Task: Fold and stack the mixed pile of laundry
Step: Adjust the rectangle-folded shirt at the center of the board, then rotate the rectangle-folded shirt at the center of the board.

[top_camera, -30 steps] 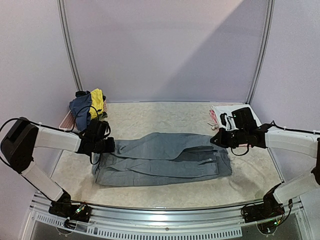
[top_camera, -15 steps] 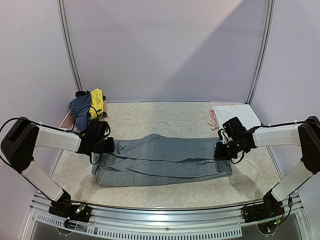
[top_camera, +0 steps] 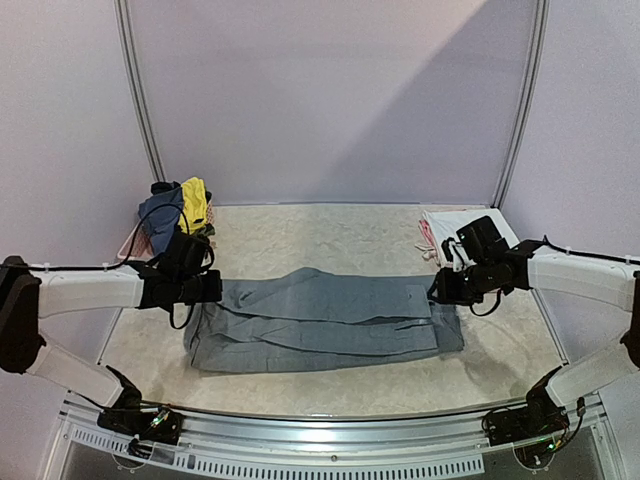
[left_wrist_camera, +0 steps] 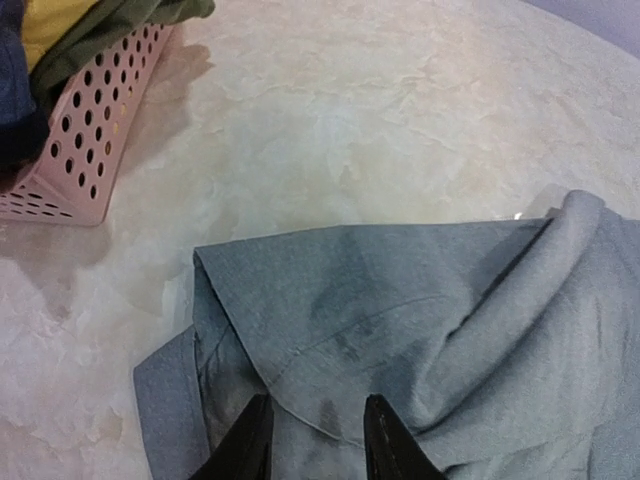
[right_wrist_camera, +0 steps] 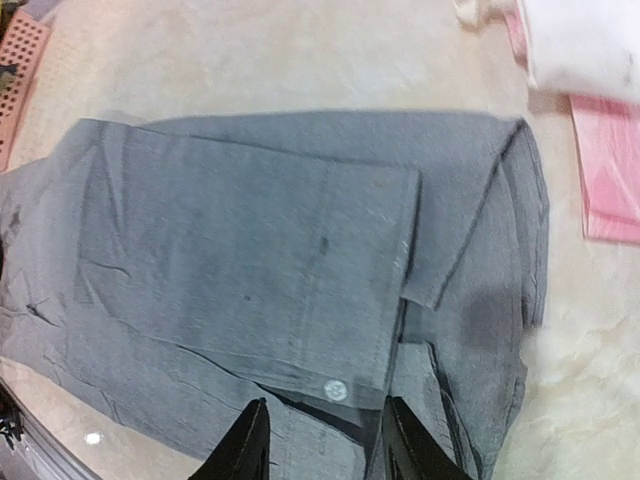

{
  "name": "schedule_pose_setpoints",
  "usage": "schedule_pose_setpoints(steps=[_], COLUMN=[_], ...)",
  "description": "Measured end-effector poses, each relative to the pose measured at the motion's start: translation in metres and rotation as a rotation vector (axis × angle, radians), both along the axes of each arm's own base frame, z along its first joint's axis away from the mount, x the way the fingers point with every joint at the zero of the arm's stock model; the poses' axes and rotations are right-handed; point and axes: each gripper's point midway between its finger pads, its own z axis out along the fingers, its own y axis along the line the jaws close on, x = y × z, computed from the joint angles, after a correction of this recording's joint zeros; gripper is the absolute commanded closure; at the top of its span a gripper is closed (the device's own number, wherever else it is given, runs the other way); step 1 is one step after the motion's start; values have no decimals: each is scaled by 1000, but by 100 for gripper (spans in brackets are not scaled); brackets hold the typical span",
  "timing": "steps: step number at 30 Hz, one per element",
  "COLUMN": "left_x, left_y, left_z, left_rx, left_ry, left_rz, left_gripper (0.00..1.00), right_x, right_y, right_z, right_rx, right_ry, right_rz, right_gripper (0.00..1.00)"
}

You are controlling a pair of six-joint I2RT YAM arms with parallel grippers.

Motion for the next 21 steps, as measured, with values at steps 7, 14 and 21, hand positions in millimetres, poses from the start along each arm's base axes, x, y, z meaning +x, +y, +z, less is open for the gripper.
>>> schedule_pose_setpoints(steps=[7,14,21], left_x=[-26,-55,-81], left_y=[-26,-70,-100], left_z=[25,20,-21], left_rx=[-22,-87,-101], left_ry=[-25,21,123], left_rz=[-102,-256,-347], left_gripper=[57,44,49], right_x=[28,66,85], right_y=[29,68,80], right_z=[44,15,-41], right_rx=[104,126,62], right_ry=[-122,-62,37], right_rz=[50,143,172], right_gripper=[59,62,64])
